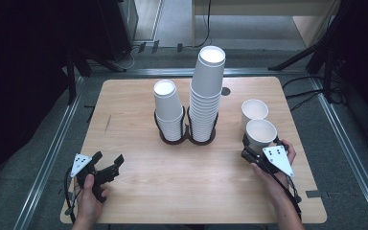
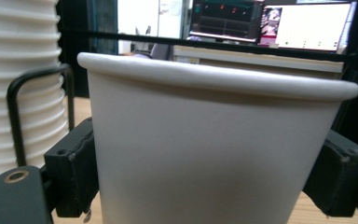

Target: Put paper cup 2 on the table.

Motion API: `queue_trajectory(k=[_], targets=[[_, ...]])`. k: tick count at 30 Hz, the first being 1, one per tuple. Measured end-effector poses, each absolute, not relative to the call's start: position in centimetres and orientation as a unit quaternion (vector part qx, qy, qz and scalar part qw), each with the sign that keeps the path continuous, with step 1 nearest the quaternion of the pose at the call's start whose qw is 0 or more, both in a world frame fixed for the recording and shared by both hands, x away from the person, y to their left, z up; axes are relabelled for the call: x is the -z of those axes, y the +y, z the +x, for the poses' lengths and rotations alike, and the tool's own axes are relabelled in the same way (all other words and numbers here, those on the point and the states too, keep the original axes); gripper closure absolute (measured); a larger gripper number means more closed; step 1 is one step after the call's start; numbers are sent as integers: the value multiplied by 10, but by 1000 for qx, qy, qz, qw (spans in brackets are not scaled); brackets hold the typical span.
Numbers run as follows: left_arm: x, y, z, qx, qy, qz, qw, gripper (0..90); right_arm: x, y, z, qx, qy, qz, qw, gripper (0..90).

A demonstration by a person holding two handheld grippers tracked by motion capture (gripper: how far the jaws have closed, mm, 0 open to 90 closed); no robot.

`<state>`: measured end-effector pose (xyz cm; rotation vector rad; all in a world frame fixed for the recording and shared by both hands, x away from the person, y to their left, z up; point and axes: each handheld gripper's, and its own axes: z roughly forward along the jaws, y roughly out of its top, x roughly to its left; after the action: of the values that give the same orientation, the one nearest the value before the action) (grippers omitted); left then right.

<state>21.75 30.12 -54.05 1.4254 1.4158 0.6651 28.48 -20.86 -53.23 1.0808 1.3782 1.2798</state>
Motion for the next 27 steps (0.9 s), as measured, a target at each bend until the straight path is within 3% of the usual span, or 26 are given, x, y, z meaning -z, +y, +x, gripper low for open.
queue_trajectory(k=[27], targets=[[541, 300, 218, -273, 582, 592, 486, 62, 544, -204, 293, -468, 620, 469, 419, 115]])
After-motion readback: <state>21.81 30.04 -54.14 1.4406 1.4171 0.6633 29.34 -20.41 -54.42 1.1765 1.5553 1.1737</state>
